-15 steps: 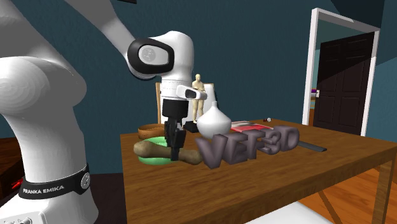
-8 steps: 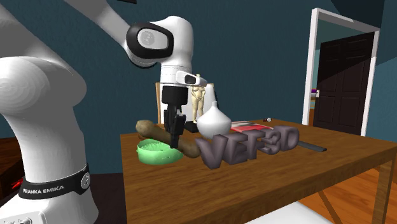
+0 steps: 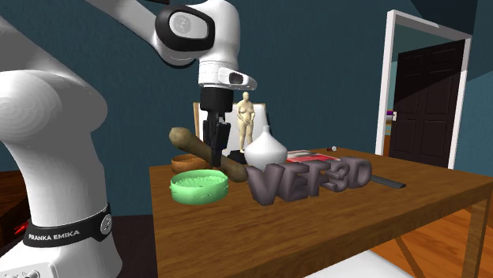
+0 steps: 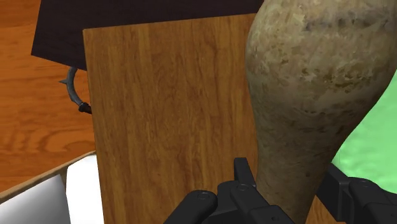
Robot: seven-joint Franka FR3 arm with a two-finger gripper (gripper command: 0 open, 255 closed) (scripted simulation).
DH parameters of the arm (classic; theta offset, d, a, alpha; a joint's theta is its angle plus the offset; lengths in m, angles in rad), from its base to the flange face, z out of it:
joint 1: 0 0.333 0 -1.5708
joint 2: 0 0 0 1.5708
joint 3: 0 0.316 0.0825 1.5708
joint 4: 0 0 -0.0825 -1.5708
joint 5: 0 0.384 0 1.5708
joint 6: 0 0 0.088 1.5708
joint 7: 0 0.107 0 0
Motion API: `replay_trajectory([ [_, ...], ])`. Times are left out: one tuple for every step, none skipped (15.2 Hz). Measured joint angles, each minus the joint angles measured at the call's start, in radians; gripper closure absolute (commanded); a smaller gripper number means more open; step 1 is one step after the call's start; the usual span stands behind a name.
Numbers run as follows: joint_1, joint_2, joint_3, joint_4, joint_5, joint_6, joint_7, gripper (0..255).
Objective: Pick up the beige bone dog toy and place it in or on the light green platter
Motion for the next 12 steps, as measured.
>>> replay_trajectory([
  [0.011, -0.002, 0.011, 0.008, 0.010, -0.010, 0.014, 255],
  [0.025, 0.005, 0.027, 0.017, 0.024, -0.013, 0.032, 255],
  [0.046, 0.002, 0.049, 0.025, 0.044, -0.023, 0.059, 255],
  [0.067, 0.001, 0.073, 0.026, 0.065, -0.024, 0.087, 255],
  [0.082, 0.002, 0.089, 0.036, 0.080, -0.033, 0.108, 255],
  [0.101, 0.015, 0.113, 0.047, 0.100, -0.030, 0.136, 255],
  [0.118, 0.025, 0.136, 0.064, 0.118, -0.036, 0.164, 255],
  [0.132, 0.042, 0.158, 0.075, 0.134, -0.028, 0.188, 255],
  [0.147, 0.064, 0.183, 0.090, 0.151, -0.020, 0.216, 255],
  [0.161, 0.077, 0.204, 0.103, 0.166, -0.017, 0.241, 255],
  [0.170, 0.101, 0.225, 0.115, 0.179, -0.003, 0.263, 255],
  [0.182, 0.127, 0.251, 0.135, 0.194, 0.005, 0.292, 255],
])
